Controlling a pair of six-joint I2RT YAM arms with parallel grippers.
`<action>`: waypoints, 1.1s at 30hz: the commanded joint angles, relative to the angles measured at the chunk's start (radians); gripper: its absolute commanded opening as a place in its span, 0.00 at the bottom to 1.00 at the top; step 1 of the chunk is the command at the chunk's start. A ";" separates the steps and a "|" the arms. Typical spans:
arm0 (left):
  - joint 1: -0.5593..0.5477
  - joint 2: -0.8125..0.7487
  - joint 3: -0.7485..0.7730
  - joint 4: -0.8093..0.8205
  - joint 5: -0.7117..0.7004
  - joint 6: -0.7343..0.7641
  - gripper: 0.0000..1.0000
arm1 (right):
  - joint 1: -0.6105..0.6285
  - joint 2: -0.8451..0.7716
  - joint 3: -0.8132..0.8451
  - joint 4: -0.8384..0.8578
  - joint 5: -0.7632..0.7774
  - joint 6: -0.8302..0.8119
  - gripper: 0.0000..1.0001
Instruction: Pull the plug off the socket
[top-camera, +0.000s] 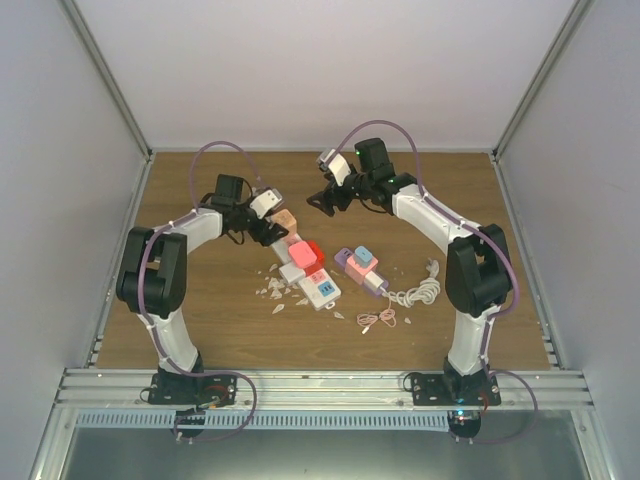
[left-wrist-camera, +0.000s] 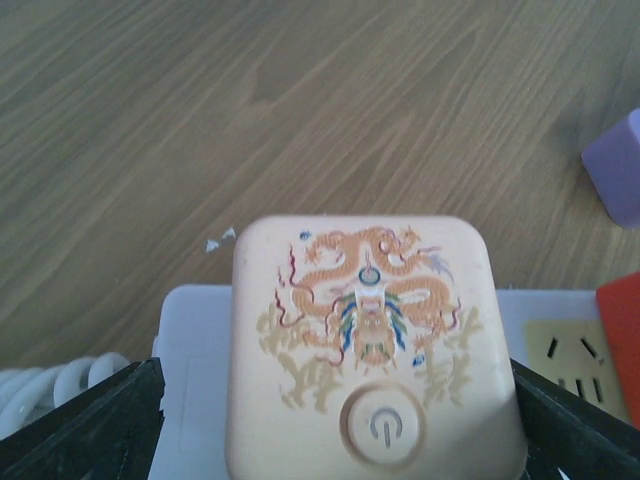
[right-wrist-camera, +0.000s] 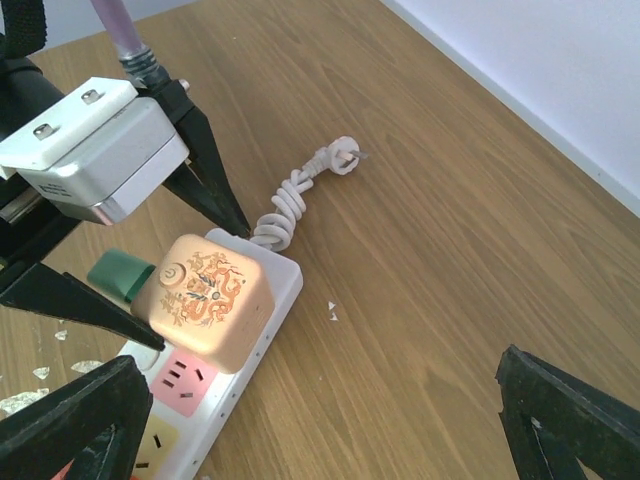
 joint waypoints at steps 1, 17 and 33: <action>-0.019 0.044 0.064 0.026 0.028 0.008 0.85 | 0.009 0.008 0.028 -0.016 0.033 0.018 0.95; -0.020 0.088 0.114 -0.171 0.313 0.373 0.49 | 0.006 0.000 -0.005 -0.019 -0.017 -0.044 0.93; 0.120 -0.001 0.181 -0.344 0.438 0.429 0.96 | 0.014 0.010 0.002 -0.116 -0.185 -0.407 0.92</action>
